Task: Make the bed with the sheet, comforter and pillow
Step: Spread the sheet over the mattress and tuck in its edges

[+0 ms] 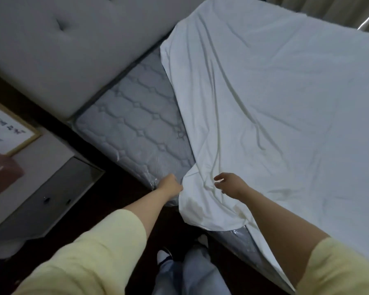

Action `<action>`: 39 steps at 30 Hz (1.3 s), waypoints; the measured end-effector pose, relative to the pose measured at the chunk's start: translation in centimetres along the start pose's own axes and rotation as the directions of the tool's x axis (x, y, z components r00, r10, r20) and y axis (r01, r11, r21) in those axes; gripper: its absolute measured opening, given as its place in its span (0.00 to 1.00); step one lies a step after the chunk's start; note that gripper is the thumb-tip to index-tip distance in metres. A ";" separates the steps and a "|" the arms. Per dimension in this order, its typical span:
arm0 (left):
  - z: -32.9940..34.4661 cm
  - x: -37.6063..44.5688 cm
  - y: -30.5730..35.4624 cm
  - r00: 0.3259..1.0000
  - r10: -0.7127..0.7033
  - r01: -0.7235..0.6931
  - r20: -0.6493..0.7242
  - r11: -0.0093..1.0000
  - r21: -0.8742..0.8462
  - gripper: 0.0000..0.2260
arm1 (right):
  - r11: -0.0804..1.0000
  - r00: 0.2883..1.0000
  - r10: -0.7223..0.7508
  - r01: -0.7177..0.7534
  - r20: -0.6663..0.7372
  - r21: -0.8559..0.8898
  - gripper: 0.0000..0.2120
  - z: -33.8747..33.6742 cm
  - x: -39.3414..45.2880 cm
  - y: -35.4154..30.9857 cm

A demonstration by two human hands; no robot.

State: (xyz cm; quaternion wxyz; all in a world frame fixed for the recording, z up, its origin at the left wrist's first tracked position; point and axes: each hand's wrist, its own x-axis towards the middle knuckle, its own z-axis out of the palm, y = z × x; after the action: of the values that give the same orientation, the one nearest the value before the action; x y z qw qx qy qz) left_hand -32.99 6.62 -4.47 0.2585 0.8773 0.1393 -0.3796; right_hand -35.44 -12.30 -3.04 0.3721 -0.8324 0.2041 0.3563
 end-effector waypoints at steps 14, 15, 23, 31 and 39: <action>9.2 14.4 -1.2 0.999 -0.011 0.013 0.052 0.999 -0.034 0.18 | 0.995 0.995 0.010 -0.020 0.097 0.099 0.27 7.5 11.0 3.7; 9.1 14.4 -1.4 0.999 0.037 -0.033 0.038 0.994 -0.104 0.17 | 0.997 0.995 0.017 -0.025 0.096 0.076 0.32 8.1 10.7 3.7; -6.1 5.3 -3.5 0.949 0.264 -0.308 -0.171 0.667 -0.679 0.08 | 0.961 0.924 -0.105 -0.002 -0.368 -0.278 0.39 12.9 3.6 -7.3; -27.4 -2.2 -16.1 0.861 0.208 -0.460 -0.464 0.706 -0.538 0.12 | 0.969 0.945 -0.216 0.178 -0.244 -0.169 0.14 19.1 -4.9 -21.4; -34.7 -9.2 -25.5 0.964 -0.021 0.077 -0.264 0.976 0.205 0.19 | 0.968 0.904 -0.086 0.175 0.418 -0.178 0.26 22.3 -11.4 -28.2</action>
State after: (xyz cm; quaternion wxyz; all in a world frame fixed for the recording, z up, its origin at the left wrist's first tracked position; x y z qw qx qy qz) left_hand -29.76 46.70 13.51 0.1327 0.9385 0.1522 -0.2799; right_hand -35.78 23.66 8.33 0.3389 -0.7866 0.0266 0.5155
